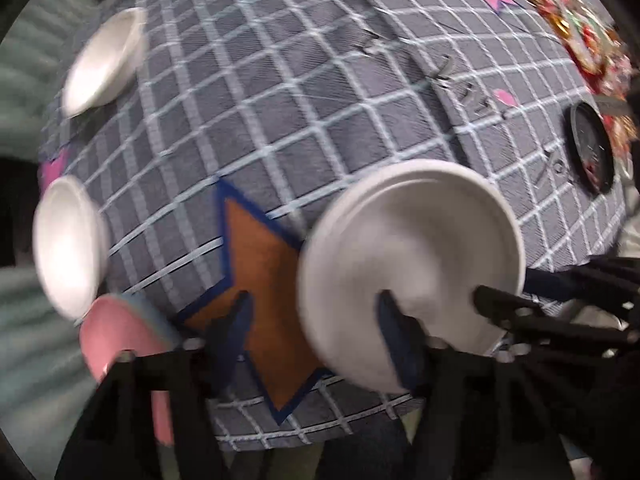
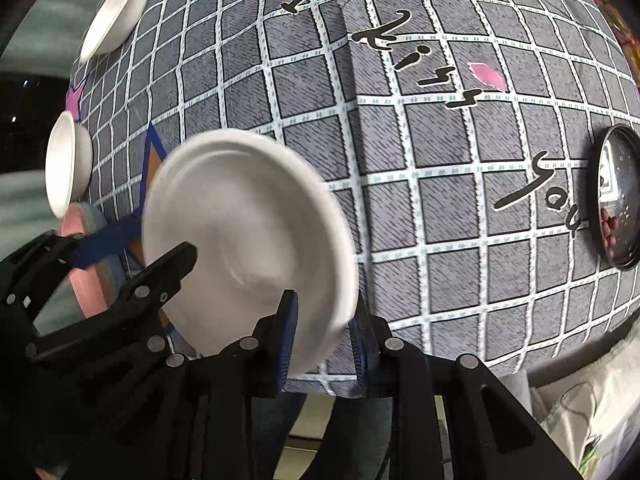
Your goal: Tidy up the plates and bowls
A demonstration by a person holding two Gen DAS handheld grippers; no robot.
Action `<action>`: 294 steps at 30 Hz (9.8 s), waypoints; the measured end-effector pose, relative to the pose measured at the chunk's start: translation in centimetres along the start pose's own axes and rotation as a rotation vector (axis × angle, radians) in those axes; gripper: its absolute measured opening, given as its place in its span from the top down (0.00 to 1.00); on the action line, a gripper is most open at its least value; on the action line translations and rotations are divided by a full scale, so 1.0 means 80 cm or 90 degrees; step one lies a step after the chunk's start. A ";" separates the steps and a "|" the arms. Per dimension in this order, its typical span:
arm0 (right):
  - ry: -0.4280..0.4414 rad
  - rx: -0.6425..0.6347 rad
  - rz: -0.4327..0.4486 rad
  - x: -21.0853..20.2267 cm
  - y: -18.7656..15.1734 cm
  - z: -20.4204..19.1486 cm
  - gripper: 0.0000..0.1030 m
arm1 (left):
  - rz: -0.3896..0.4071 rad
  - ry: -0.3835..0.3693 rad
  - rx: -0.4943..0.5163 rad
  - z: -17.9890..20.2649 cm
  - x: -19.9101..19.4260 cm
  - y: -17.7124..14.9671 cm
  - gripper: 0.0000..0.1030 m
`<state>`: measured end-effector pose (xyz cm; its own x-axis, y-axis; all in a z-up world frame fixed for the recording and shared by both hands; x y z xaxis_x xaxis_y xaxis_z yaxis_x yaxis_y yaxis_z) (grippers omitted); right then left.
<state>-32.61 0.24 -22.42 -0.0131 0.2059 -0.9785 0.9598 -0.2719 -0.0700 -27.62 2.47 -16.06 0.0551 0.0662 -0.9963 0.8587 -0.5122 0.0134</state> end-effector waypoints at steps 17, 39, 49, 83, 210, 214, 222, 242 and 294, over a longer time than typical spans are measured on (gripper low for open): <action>0.042 -0.037 0.062 -0.078 -0.019 0.045 0.04 | 0.010 0.010 -0.152 -0.012 -0.090 -0.100 0.23; 0.038 -0.007 0.112 -0.127 -0.006 0.050 0.01 | 0.064 -0.034 -0.182 -0.071 -0.103 -0.057 0.23; 0.004 0.068 0.157 -0.138 0.036 -0.003 0.01 | 0.097 -0.057 -0.153 -0.172 -0.100 -0.031 0.23; -0.093 -0.113 0.032 0.014 0.174 -0.266 0.01 | 0.011 0.002 -0.255 -0.443 0.065 -0.013 0.24; 0.026 -0.111 0.113 -0.146 -0.019 0.051 0.01 | 0.100 0.030 -0.246 -0.036 -0.122 -0.092 0.22; 0.020 -0.089 0.126 -0.161 -0.016 0.065 0.01 | 0.124 0.028 -0.243 -0.037 -0.144 -0.078 0.22; 0.028 -0.048 0.132 -0.164 -0.006 0.088 0.01 | 0.130 0.024 -0.187 -0.017 -0.142 -0.051 0.22; 0.009 -0.004 0.225 -0.237 0.086 0.063 0.01 | 0.245 -0.028 -0.186 -0.094 -0.219 0.085 0.21; -0.038 -0.021 0.105 -0.041 0.410 -0.197 0.56 | 0.077 -0.033 -0.164 -0.459 0.063 0.251 0.68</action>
<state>3.33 5.44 -18.43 0.1297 0.1053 -0.9859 0.9589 -0.2663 0.0977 8.61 23.99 -17.66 0.1452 -0.0292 -0.9890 0.9489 -0.2790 0.1475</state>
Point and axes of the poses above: each gripper's, at about its wrist camera, not at the fingertips, and x roughly the way its jaws point, z to its right, y to its top, the point moved 10 cm from there along x, roughly the way its jaws point, and after that the axes turned 2 degrees about z, right-handed, at the moved point
